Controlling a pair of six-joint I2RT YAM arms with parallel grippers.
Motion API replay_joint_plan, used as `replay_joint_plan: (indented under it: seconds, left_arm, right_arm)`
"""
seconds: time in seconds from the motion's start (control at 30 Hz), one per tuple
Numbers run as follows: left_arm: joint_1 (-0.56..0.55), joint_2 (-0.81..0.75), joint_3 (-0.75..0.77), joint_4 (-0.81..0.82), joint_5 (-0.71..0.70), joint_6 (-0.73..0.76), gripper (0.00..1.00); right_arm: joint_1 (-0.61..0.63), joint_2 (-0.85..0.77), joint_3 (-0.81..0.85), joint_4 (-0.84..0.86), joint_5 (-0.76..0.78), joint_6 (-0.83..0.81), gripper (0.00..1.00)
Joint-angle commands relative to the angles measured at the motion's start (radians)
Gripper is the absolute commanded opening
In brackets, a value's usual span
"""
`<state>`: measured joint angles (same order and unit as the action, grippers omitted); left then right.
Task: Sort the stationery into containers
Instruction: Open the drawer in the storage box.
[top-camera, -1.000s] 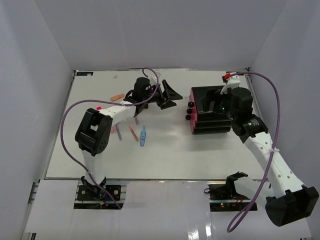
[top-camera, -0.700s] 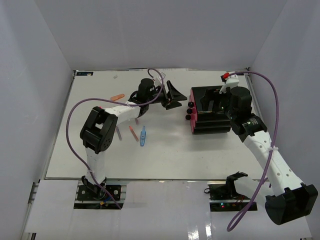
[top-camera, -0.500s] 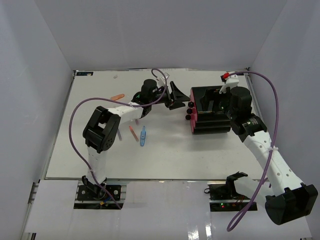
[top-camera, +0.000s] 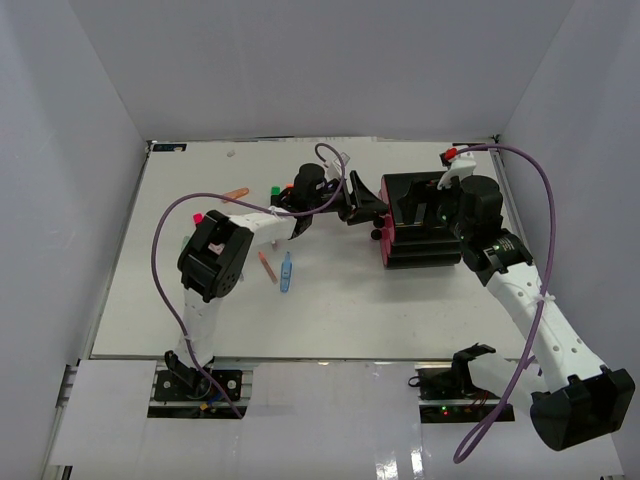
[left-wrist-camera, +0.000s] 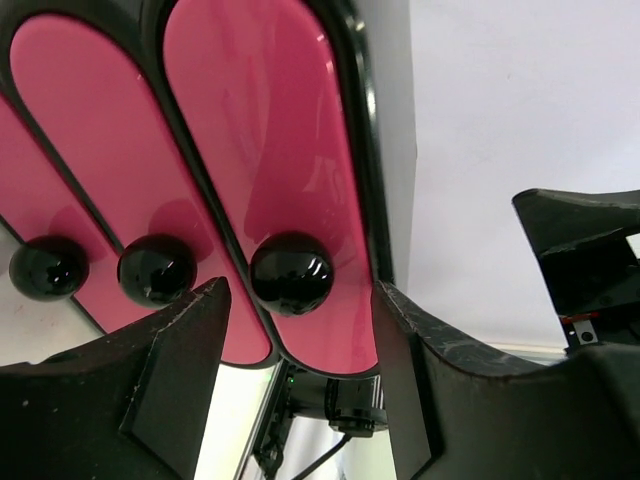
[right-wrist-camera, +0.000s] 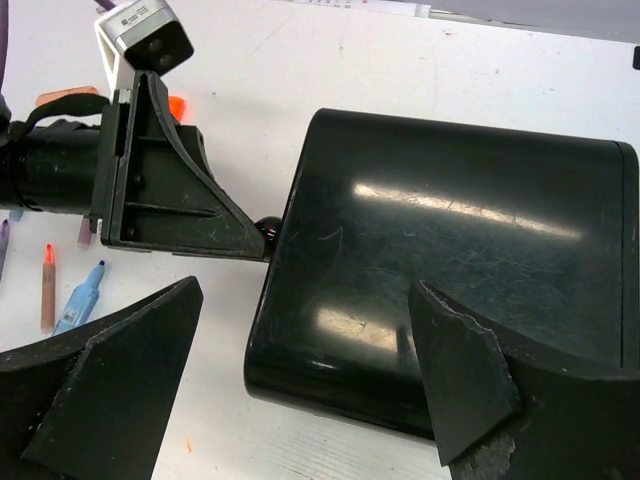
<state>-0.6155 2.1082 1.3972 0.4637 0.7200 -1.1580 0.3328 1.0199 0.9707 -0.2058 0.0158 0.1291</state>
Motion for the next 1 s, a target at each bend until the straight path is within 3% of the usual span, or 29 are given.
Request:
replay_joint_plan:
  seconds: [0.0, 0.33, 0.57, 0.7, 0.97]
  left_arm:
    - [0.000, -0.025, 0.040, 0.021, -0.002, 0.020, 0.69]
    - [0.000, -0.002, 0.054, 0.058, 0.001, 0.009, 0.59]
    - [0.000, -0.008, 0.046, 0.058, -0.008, 0.014, 0.42]
    - [0.003, -0.030, 0.026, 0.041, -0.014, 0.035, 0.27]
    - [0.025, -0.091, -0.026, 0.020, -0.013, 0.060, 0.23]
  right_arm:
    - [-0.005, -0.009, 0.006, 0.051, -0.042, 0.010, 0.90]
    - [-0.006, -0.012, 0.000, 0.049, -0.050, 0.014, 0.90]
    - [-0.006, 0.002, -0.012, 0.057, -0.043, 0.020, 0.90]
    - [-0.006, 0.009, -0.021, 0.055, -0.034, 0.035, 0.90]
    - [-0.005, 0.026, -0.035, 0.057, -0.019, 0.055, 0.90]
